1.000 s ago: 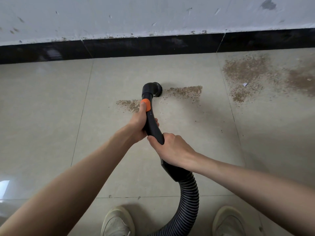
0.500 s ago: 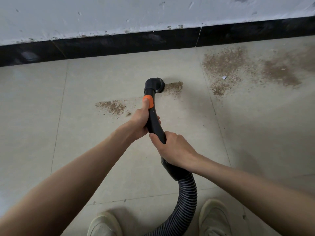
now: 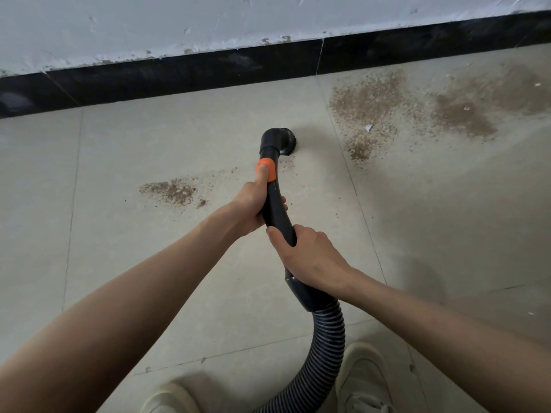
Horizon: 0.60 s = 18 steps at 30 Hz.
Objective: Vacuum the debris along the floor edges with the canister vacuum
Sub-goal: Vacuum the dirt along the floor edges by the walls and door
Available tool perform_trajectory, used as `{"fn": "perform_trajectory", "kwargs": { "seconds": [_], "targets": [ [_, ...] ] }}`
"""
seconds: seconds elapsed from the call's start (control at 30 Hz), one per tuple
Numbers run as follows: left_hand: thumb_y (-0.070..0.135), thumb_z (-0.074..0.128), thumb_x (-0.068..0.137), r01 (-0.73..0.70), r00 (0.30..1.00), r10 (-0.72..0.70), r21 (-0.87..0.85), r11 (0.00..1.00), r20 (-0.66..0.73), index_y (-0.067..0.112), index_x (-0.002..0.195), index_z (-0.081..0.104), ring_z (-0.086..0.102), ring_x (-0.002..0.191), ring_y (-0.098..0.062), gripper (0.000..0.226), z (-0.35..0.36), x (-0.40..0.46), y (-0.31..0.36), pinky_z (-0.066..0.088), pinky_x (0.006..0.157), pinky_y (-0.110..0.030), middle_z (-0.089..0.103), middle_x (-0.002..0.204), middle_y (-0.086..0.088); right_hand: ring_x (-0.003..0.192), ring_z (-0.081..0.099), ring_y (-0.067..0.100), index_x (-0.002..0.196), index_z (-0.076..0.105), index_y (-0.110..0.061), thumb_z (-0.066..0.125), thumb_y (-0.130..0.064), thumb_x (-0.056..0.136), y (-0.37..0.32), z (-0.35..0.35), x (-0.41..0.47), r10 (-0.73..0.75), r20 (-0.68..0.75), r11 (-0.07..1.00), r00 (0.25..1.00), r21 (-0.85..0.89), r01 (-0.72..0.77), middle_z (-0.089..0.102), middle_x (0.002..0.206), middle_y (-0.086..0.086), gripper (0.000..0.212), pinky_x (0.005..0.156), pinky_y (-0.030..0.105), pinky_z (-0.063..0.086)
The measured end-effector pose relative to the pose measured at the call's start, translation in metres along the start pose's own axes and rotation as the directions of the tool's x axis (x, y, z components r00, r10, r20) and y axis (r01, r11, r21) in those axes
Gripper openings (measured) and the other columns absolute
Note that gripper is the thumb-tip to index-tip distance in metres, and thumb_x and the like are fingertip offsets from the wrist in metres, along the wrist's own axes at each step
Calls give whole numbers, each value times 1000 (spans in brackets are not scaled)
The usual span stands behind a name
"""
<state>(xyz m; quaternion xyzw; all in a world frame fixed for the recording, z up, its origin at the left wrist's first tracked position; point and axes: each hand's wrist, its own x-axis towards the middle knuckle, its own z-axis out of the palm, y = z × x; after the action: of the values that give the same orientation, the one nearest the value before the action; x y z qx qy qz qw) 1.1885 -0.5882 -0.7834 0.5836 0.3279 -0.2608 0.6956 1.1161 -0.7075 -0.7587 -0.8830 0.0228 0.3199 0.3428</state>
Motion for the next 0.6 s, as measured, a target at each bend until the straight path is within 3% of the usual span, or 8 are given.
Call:
{"fn": "perform_trajectory", "kwargs": {
  "seconds": [0.4, 0.6],
  "targets": [
    [53, 35, 98, -6, 1000, 6, 13, 1000, 7, 7, 88, 46, 54, 67, -21, 48, 0, 10, 11, 49, 75, -35, 54, 77, -9, 68, 62, 20, 76, 49, -17, 39, -62, 94, -1, 3, 17, -18, -3, 999, 1000, 47, 18, 60, 71, 0, 49, 66, 33, 50],
    [50, 35, 98, -72, 989, 71, -9, 997, -132, 4, 102, 46, 55, 68, -20, 47, -37, 9, 35, 49, 62, -31, 55, 79, -9, 64, 58, 20, 67, 45, -15, 39, -55, 97, -37, 6, 48, -159, 94, 987, 983, 54, 154, 60, 68, 3, 50, 62, 29, 44]
  ]
}}
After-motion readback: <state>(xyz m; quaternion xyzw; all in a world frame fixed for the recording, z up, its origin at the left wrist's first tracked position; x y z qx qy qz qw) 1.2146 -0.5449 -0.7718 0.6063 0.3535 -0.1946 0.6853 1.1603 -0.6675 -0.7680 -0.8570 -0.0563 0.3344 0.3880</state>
